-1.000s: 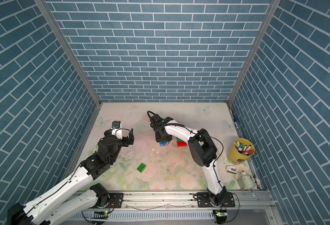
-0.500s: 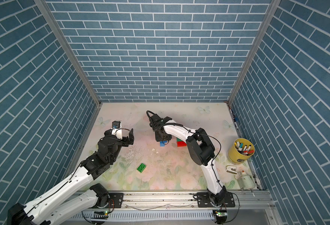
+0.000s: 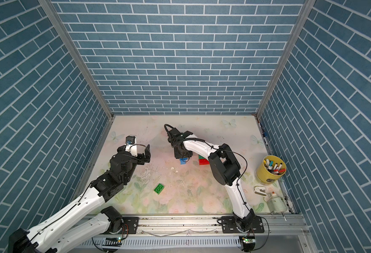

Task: Assemble a rectangle with lego
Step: Assemble the lego brick with the lego brick.

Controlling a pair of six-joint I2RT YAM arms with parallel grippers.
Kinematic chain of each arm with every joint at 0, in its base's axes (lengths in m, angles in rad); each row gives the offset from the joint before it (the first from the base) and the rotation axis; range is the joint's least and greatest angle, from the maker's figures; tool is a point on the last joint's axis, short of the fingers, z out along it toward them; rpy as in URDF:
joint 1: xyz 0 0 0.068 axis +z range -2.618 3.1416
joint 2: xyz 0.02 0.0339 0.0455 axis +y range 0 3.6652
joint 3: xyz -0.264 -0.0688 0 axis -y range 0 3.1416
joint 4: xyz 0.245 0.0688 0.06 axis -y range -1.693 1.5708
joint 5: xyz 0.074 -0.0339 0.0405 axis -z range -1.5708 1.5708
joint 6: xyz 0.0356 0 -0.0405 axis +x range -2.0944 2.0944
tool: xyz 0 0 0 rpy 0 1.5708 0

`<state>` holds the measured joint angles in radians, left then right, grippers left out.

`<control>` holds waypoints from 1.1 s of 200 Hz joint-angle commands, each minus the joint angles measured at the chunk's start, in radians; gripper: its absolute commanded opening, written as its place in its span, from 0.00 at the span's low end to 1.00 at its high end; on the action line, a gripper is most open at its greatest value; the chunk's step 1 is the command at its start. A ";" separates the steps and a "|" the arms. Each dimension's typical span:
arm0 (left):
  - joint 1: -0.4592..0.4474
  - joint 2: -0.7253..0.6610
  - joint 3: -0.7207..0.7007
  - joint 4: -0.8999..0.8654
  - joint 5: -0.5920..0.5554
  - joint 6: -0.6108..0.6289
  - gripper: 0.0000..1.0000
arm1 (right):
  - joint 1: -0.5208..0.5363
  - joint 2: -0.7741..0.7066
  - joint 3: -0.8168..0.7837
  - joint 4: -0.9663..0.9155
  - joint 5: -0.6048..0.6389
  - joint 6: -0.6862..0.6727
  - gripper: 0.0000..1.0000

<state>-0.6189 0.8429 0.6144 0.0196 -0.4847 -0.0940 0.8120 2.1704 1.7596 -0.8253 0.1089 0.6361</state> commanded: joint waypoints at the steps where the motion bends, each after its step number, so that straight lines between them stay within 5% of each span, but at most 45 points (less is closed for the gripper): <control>1: 0.011 0.001 -0.011 0.009 0.005 -0.004 1.00 | -0.011 0.090 -0.009 -0.047 0.005 -0.029 0.32; 220: 0.013 0.044 0.039 -0.045 -0.012 -0.044 1.00 | -0.057 0.088 -0.206 -0.006 -0.056 -0.167 0.32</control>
<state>-0.6136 0.8814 0.6205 0.0013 -0.4858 -0.1188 0.7723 2.1204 1.6394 -0.7242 0.0299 0.5220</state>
